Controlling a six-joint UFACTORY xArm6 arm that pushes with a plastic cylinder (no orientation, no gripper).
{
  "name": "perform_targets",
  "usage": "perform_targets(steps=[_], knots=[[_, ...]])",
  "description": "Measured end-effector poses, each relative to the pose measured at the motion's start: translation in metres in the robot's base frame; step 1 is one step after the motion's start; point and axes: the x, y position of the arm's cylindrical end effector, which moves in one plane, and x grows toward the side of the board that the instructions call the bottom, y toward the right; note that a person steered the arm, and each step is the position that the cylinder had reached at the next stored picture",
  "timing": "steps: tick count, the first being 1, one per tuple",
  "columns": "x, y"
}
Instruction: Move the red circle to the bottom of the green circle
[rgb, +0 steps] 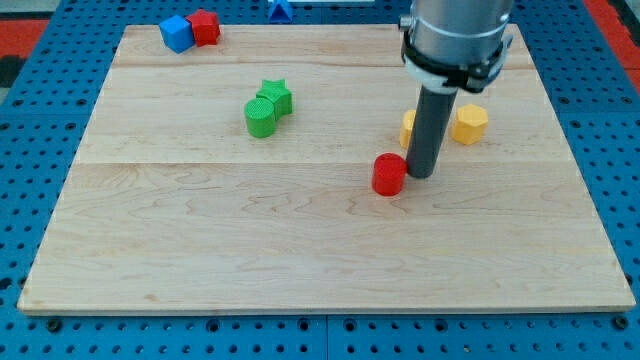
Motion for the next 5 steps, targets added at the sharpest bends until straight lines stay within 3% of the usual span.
perform_targets(steps=[1, 2, 3, 4, 5], knots=[[0.020, -0.021], [0.000, -0.095], [-0.007, -0.053], [-0.042, -0.046], [-0.027, -0.134]])
